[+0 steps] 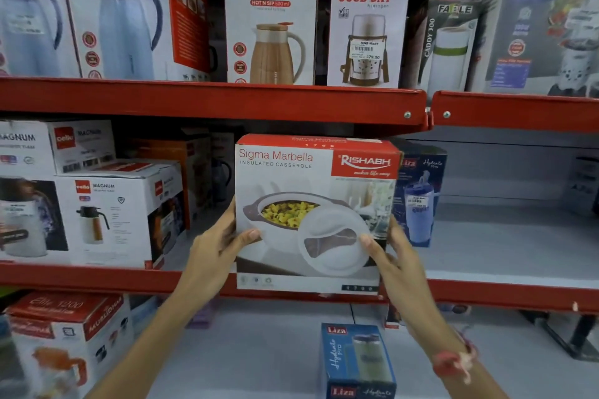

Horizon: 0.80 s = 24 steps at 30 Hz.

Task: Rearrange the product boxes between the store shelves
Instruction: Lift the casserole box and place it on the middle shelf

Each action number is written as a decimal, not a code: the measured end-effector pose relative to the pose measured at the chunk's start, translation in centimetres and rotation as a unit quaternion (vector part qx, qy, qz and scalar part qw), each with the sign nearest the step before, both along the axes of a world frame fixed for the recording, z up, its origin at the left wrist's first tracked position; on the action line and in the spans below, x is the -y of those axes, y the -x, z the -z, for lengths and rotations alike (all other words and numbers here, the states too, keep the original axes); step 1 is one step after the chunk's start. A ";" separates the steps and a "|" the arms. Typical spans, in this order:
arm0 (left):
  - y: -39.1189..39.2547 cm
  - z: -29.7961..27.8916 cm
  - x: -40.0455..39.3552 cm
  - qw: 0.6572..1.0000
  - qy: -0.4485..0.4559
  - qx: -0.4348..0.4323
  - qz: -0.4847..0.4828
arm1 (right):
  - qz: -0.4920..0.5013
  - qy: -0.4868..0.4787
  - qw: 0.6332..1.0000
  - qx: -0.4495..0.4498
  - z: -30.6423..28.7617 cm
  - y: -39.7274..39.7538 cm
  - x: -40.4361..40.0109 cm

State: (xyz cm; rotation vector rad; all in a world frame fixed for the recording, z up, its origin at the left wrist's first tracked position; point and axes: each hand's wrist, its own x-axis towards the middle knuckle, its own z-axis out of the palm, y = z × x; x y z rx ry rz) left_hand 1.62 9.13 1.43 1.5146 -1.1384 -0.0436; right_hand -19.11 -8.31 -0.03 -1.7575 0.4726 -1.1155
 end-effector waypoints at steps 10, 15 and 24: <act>-6.4 2.0 3.4 1.000 -0.014 -0.006 -0.022 | 0.006 0.022 1.000 -0.006 1.6 -6.6 2.8; -8.2 3.7 4.4 0.999 -0.028 0.011 -0.033 | 0.021 0.005 1.000 -0.013 2.9 -7.6 2.9; -8.4 4.2 4.4 0.998 -0.037 0.009 -0.043 | 0.042 0.009 0.998 -0.036 3.3 -8.1 2.8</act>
